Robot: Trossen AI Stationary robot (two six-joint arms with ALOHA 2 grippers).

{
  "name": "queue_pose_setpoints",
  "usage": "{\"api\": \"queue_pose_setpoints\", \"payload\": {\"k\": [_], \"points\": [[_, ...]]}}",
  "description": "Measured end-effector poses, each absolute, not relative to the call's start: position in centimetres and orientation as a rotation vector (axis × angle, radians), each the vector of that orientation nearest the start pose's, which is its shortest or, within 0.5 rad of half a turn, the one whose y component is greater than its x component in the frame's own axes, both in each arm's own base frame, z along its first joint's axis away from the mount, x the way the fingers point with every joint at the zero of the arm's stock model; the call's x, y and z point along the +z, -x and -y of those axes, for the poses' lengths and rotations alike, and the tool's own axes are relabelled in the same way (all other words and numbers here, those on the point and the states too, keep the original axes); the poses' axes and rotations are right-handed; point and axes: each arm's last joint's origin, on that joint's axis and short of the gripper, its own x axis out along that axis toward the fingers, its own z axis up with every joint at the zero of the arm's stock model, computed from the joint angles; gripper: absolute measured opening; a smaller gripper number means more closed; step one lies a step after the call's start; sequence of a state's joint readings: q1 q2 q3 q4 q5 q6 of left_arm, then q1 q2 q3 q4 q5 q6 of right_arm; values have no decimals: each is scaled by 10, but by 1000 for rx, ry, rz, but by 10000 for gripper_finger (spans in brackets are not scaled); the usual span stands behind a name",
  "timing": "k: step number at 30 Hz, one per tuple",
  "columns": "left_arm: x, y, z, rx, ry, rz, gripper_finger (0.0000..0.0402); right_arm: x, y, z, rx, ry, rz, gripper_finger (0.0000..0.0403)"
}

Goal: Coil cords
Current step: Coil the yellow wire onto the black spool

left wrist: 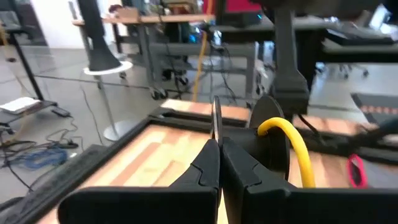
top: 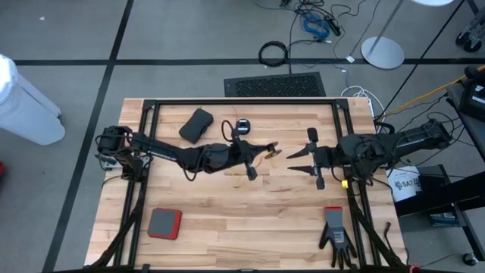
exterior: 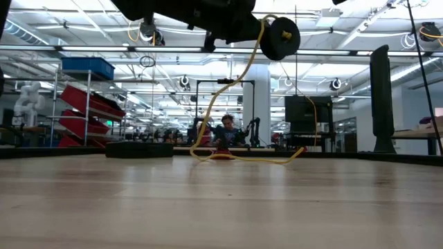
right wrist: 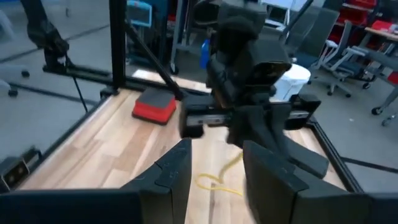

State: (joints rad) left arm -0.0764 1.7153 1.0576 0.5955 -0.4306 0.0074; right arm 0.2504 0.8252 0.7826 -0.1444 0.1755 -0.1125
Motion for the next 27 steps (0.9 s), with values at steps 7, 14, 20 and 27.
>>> {"api": "queue_pose_setpoints", "payload": {"k": [7,14,20,27], "points": [[266,-382,13,371,-4,31,0,310,-207,-50,167,156,-259,132],[278,-379,13,361,-69,86,0,282,-248,-51,113,160,-317,132],[302,-366,12,375,-149,132,0,265,-259,-40,-14,205,-227,132],[322,-353,12,365,-161,178,0,247,-252,-25,-83,75,80,132]]}}
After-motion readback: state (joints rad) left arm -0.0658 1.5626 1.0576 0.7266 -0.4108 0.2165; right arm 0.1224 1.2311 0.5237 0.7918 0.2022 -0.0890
